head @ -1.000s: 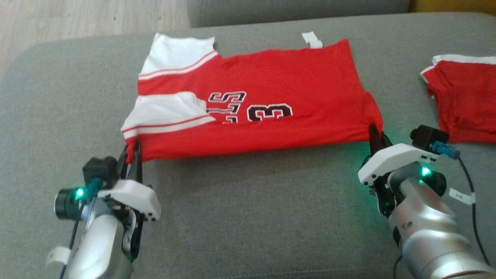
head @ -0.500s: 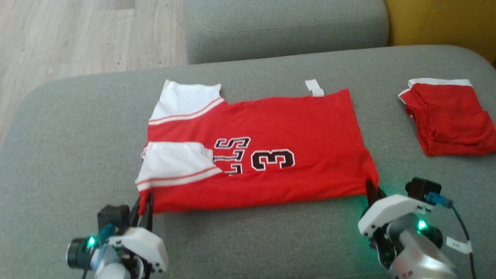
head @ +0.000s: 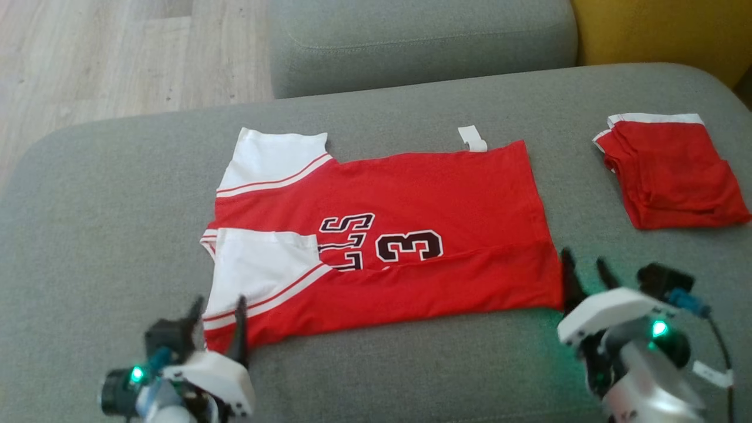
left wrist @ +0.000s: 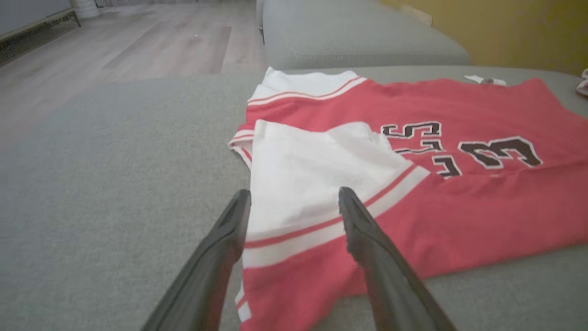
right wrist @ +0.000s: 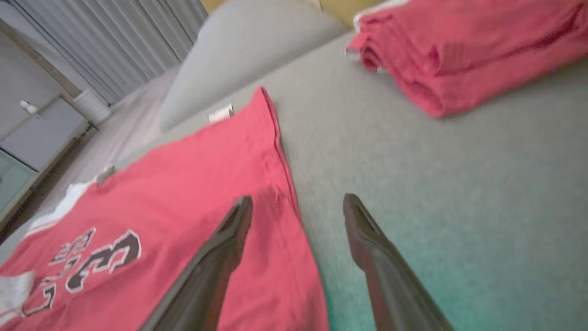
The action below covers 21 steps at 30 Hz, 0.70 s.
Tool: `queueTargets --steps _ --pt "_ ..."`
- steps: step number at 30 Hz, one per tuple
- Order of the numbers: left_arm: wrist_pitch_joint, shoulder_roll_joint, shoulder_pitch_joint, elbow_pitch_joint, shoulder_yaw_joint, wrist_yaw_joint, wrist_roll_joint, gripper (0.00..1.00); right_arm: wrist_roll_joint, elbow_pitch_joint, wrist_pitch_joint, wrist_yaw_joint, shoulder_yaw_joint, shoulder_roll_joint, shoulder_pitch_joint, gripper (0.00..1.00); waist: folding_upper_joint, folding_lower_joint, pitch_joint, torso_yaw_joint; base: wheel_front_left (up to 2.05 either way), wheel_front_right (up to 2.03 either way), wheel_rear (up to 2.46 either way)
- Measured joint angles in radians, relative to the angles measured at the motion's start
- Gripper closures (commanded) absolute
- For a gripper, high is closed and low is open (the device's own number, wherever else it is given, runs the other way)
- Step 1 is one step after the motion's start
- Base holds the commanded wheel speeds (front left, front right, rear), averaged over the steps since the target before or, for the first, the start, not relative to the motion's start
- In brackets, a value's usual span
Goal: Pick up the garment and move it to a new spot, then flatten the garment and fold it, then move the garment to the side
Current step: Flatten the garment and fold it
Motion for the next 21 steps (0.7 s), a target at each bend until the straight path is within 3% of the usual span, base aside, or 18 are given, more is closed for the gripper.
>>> queueTargets --steps 5,10,14,16,19,21 --pt "-0.043 0.002 -0.039 -0.073 0.050 0.019 -0.017 0.00 -0.073 -0.176 -0.024 0.000 -0.088 0.000 0.001 0.00 0.0000 0.0000 0.023 -0.013 0.00 0.00 0.00" --pt "-0.052 0.013 -0.126 -0.134 0.059 -0.002 -0.018 0.00 -0.095 -0.359 -0.032 0.000 -0.123 0.000 0.019 0.00 0.0000 0.0000 0.062 -0.025 0.00 0.00 0.00" --pt "-0.017 0.048 -0.248 -0.134 0.049 -0.067 -0.028 0.00 -0.118 -0.481 0.008 0.000 -0.129 0.000 0.021 0.00 0.0000 0.0000 0.108 -0.037 0.00 0.00 0.00" --pt "0.045 0.076 -0.339 -0.116 0.026 -0.132 -0.043 0.00 -0.129 -0.535 0.037 0.000 -0.129 0.001 0.018 0.00 0.0000 0.0000 0.136 -0.042 0.00 0.00 0.00" --pt "0.116 0.087 -0.440 -0.083 0.006 -0.169 -0.086 0.00 -0.140 -0.581 0.065 0.000 -0.130 0.001 0.007 0.00 0.0000 0.0000 0.167 -0.046 0.00 0.00 0.00" --pt "0.182 0.125 -0.546 -0.040 -0.040 -0.186 -0.088 0.00 -0.148 -0.622 0.091 0.000 -0.126 0.001 -0.013 0.00 0.0000 0.0000 0.201 -0.052 0.00 0.00 0.00"
